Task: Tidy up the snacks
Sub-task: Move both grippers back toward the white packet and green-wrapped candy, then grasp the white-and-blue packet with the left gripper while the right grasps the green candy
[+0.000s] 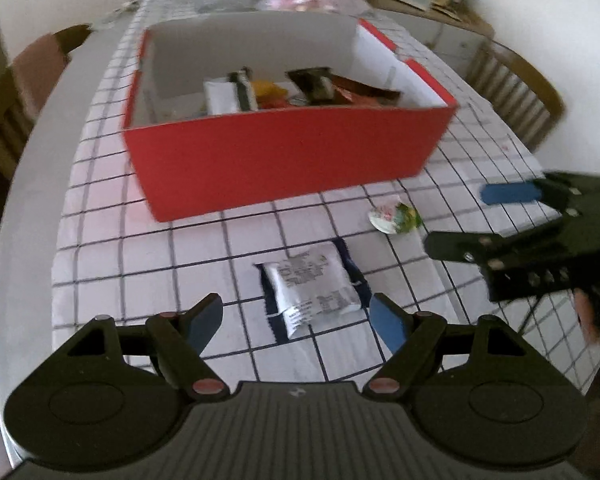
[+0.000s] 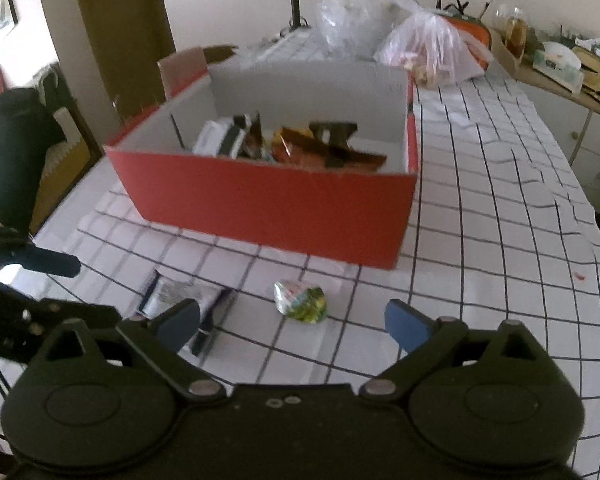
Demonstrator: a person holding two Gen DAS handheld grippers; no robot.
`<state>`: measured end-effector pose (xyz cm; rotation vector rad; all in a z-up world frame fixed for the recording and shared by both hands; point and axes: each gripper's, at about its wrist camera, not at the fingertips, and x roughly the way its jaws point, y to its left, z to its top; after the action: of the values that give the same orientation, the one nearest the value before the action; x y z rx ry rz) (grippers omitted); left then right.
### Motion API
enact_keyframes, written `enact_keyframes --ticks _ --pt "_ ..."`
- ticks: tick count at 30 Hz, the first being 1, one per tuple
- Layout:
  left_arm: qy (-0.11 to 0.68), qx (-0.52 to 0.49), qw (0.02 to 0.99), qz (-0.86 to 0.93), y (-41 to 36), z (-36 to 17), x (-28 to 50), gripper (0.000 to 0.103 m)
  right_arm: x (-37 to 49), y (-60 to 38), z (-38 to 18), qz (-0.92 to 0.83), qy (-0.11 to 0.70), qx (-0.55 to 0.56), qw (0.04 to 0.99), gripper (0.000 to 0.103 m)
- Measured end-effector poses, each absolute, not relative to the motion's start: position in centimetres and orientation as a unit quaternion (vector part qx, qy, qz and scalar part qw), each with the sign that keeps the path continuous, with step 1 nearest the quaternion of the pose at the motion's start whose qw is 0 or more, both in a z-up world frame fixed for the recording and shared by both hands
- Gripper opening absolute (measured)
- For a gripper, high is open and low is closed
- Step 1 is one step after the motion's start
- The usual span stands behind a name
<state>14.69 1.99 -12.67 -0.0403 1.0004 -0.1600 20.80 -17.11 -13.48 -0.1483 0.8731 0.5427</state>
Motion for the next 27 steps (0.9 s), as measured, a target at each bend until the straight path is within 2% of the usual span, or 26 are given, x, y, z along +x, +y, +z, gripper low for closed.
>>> enact_keyframes --ticks 5,16,22,27 --pt "0.458 0.061 0.877 -0.131 1.2 -13.4 15.1 0.08 22.1 -16.6 -15.1 0.27 0.428 -0.092 0.857 0.088" --pt "0.467 0.16 0.84 -0.227 -1.3 -14.8 18.0 0.08 24.4 -15.1 -17.4 0.308 0.433 -0.144 0.834 0.071" --pt "0.473 0.191 0.823 -0.251 -2.0 -15.6 19.2 0.08 24.8 -14.5 -18.0 0.329 0.43 -0.172 0.823 0.063" --pt "0.481 0.192 0.812 -0.267 -2.0 -16.3 19.9 0.081 24.9 -14.4 -18.0 0.341 0.424 -0.182 0.819 0.061"
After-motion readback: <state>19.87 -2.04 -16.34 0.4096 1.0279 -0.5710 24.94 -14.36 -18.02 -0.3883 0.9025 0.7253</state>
